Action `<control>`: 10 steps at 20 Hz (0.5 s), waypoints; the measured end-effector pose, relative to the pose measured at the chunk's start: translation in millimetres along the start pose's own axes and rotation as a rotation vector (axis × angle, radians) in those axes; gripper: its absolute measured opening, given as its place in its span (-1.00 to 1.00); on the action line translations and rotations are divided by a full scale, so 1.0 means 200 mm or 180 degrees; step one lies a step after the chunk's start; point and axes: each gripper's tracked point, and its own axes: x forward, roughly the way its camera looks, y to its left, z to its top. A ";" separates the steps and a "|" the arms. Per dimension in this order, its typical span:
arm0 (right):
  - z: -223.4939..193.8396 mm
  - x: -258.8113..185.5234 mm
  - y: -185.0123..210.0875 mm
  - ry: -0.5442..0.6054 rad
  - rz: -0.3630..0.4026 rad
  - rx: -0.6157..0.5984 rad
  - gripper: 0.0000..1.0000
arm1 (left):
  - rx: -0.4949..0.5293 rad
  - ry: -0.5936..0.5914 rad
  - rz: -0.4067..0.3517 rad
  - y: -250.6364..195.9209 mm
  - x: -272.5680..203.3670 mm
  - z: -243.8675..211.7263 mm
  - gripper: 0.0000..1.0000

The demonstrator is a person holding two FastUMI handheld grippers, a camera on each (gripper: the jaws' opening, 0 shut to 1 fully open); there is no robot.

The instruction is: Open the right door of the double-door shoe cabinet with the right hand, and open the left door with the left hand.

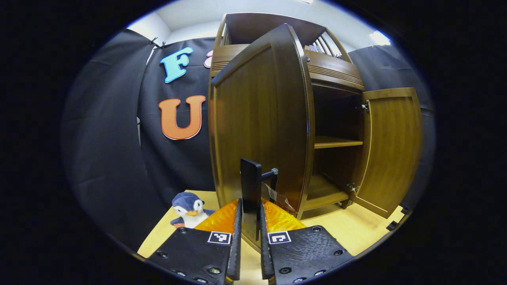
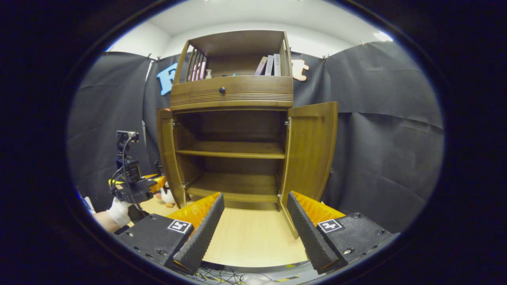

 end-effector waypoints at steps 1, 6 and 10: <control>-0.01 0.00 0.01 0.0005 0.0016 0.0004 1.00 | -0.0004 0.0032 0.0097 0.07 -0.05 -0.01 -0.60; -0.02 0.01 0.04 0.0015 0.0067 0.0012 1.00 | -0.0074 -0.0021 0.0386 0.33 -0.05 -0.02 -0.81; -0.03 0.02 0.07 0.0033 0.0115 0.0002 1.00 | -0.0216 -0.0093 0.0201 0.43 -0.09 -0.02 -1.00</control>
